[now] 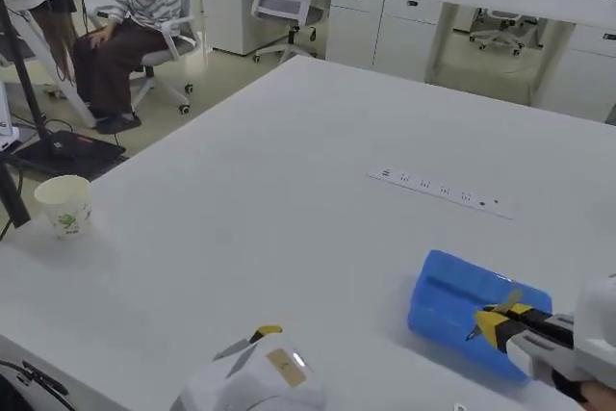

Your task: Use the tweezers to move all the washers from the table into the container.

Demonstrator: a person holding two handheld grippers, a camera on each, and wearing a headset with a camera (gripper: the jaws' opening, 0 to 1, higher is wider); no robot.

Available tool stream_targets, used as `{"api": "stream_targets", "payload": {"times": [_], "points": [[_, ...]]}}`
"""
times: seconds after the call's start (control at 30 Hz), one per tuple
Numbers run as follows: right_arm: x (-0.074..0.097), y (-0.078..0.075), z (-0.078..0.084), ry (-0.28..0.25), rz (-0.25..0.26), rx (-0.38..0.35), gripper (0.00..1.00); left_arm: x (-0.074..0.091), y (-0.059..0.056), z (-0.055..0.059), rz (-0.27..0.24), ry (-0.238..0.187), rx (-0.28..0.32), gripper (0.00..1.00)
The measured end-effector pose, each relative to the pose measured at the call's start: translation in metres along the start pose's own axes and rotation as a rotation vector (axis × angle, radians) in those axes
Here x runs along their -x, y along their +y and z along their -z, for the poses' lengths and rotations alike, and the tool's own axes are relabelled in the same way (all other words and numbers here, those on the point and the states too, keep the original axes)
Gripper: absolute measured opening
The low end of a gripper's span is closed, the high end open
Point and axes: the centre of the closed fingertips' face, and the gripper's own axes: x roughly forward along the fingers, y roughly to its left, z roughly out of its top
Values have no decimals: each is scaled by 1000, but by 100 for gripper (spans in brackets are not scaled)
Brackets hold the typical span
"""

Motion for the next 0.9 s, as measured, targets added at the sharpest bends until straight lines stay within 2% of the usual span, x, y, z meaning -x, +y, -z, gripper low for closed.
{"api": "stream_targets", "payload": {"times": [0.3,0.6,0.9], "points": [[-2,4,32,52,-2,-24,4,0,0,1,0,4,-4,99],[-3,5,56,97,3,-44,4,0,0,1,-3,5,-4,98],[-7,9,68,129,-6,-59,4,0,0,2,-5,5,-5,97]]}}
